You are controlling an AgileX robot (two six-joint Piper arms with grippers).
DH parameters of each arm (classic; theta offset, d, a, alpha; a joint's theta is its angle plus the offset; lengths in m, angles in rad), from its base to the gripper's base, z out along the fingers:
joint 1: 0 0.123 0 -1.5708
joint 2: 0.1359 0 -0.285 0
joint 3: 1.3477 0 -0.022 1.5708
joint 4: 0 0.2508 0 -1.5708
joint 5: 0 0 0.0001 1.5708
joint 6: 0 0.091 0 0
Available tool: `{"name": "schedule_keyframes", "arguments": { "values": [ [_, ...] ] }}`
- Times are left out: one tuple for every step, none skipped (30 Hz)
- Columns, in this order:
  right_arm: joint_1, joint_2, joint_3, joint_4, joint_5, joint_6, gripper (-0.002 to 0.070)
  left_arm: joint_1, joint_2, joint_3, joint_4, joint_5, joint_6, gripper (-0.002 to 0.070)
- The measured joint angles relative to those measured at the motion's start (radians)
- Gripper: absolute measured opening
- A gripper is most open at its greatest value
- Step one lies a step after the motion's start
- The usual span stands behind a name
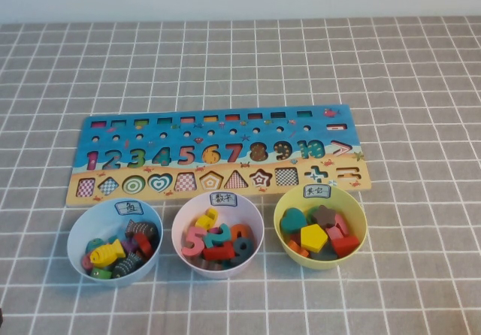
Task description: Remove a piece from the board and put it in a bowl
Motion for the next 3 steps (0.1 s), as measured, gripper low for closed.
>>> {"name": "schedule_keyframes", "arguments": {
  "values": [
    [0.0, 0.0, 0.0, 0.0, 0.0, 0.0, -0.0017, 0.0, 0.0, 0.0, 0.0, 0.0, 0.0, -0.0003],
    [0.0, 0.0, 0.0, 0.0, 0.0, 0.0, -0.0017, 0.0, 0.0, 0.0, 0.0, 0.0, 0.0, -0.0003],
    [0.0, 0.0, 0.0, 0.0, 0.0, 0.0, -0.0017, 0.0, 0.0, 0.0, 0.0, 0.0, 0.0, -0.0003]
  ]
}}
